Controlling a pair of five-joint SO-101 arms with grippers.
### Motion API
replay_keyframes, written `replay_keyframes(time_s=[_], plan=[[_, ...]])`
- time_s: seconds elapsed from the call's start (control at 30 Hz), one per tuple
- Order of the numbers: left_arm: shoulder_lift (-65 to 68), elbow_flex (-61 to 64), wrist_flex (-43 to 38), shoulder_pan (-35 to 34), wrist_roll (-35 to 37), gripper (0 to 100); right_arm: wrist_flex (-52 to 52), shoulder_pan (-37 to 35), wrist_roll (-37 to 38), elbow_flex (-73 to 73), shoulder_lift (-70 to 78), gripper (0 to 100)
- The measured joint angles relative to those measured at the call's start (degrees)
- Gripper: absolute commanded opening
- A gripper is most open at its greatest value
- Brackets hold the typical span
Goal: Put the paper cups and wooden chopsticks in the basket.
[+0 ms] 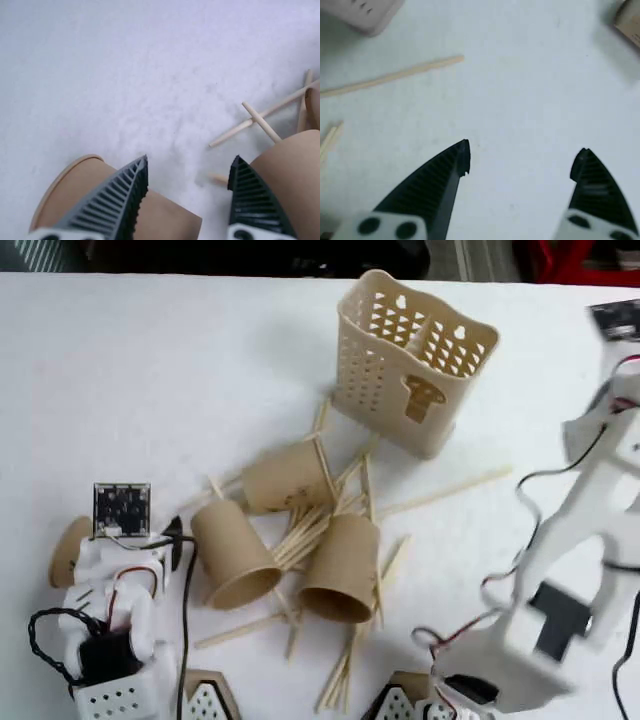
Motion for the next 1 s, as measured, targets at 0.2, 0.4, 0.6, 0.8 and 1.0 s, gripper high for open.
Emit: replay_keyframes(time_s=[0.2,0.4,0.6,0.8,1.0], plan=[[0.0,0.0,0.0,0.0,0.0,27,0.0,-7.56,0.26,15.38,-14.77,32.6],[0.0,-3.96,2.55,-0.09,-0.62,27,0.0,-8.79,0.18,25.23,-23.3,32.6],[-0.44,-17.05,8.0,-0.09,-7.65,27,-0.97,-8.79,0.26,34.37,-31.03,30.5],[2.64,-27.34,11.96,-0.09,-17.85,27,-11.08,-7.3,0.18,48.7,-36.31,8.7],[20.13,-44.04,19.87,0.09,-22.33,27,-18.9,-7.12,0.26,61.45,-45.19,1.9]])
